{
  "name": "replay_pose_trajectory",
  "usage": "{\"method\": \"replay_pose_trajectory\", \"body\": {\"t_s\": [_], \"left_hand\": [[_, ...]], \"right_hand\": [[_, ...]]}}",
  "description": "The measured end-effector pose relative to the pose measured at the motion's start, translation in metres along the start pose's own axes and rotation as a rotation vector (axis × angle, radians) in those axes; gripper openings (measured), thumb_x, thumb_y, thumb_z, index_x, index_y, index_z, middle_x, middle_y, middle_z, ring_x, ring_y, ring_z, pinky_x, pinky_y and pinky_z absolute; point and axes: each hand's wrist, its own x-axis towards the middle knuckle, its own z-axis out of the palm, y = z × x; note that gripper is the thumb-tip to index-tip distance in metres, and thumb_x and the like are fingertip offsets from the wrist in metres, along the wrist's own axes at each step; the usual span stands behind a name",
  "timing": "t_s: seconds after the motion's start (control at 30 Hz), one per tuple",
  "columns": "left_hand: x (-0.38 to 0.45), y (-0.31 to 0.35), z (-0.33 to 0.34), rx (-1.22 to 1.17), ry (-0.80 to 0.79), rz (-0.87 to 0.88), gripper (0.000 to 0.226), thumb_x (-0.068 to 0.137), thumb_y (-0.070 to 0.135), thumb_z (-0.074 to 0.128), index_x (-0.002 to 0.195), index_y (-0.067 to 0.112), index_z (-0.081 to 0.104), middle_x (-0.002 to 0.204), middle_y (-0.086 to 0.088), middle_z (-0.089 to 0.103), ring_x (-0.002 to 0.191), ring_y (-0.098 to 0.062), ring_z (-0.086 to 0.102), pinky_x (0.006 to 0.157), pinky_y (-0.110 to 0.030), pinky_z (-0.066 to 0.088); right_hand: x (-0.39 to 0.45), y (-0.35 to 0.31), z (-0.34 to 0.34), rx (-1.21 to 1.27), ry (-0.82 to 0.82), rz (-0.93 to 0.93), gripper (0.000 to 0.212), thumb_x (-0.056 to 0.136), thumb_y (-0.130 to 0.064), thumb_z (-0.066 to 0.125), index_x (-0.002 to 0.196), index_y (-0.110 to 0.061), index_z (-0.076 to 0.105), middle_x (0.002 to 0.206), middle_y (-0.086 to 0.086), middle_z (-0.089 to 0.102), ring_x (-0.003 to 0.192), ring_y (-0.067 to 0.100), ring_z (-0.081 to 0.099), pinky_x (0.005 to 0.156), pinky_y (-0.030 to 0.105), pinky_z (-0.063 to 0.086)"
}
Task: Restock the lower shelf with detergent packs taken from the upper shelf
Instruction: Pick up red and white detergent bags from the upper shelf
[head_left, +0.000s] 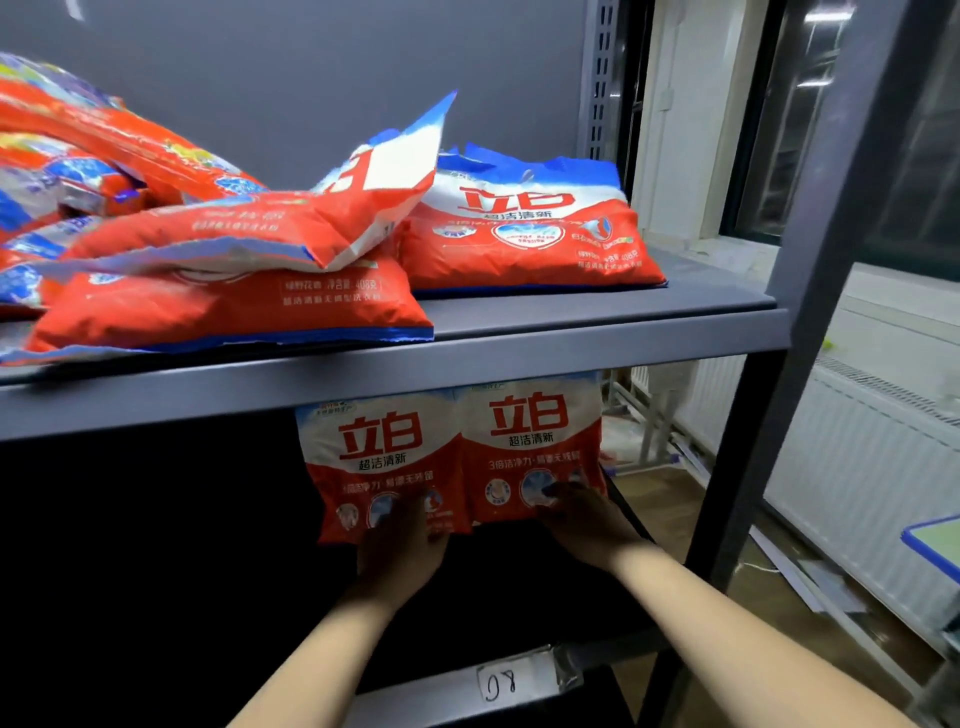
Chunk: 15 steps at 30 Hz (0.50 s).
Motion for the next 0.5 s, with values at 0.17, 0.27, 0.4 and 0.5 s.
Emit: {"method": "replay_pose_trajectory", "body": {"t_s": [0.17,0.27,0.4,0.5], "left_hand": [[-0.039,0.039,-0.025,0.098,-0.102,-0.075,0.053,0.094,0.051,0.043,0.141,0.03,0.035,0.144,0.001,0.044,0.129,-0.022,0.044,0.103,-0.034,0.042],[-0.066,0.064,-0.052,0.187,-0.157,-0.084,0.053,0.093,0.056,0.04,0.14,0.032,0.037,0.14,0.002,0.048,0.124,-0.018,0.049,0.093,-0.026,0.044],[-0.105,0.097,-0.094,0.266,-0.034,-0.031,0.041,0.09,0.06,0.04,0.116,0.033,0.057,0.108,0.01,0.064,0.101,-0.013,0.061,0.077,-0.026,0.046],[-0.128,0.117,-0.122,0.256,0.066,0.024,0.039,0.091,0.061,0.038,0.115,0.036,0.055,0.113,0.014,0.064,0.106,-0.008,0.059,0.084,-0.027,0.048]], "right_hand": [[-0.038,-0.014,-0.033,-0.231,-0.008,-0.026,0.053,0.094,-0.058,0.035,0.143,-0.037,0.037,0.155,-0.002,0.031,0.138,0.025,0.035,0.112,0.037,0.031],[-0.067,-0.022,-0.053,-0.361,-0.067,-0.06,0.055,0.093,-0.055,0.039,0.144,-0.034,0.035,0.153,-0.001,0.034,0.133,0.024,0.041,0.106,0.034,0.038],[-0.104,-0.039,-0.077,-0.381,-0.081,-0.085,0.049,0.091,-0.054,0.043,0.126,-0.02,0.051,0.125,0.004,0.058,0.109,0.024,0.057,0.087,0.035,0.048],[-0.128,-0.054,-0.091,-0.366,-0.028,-0.184,0.054,0.091,-0.057,0.043,0.134,-0.026,0.045,0.133,-0.002,0.055,0.119,0.021,0.054,0.094,0.037,0.046]]}}
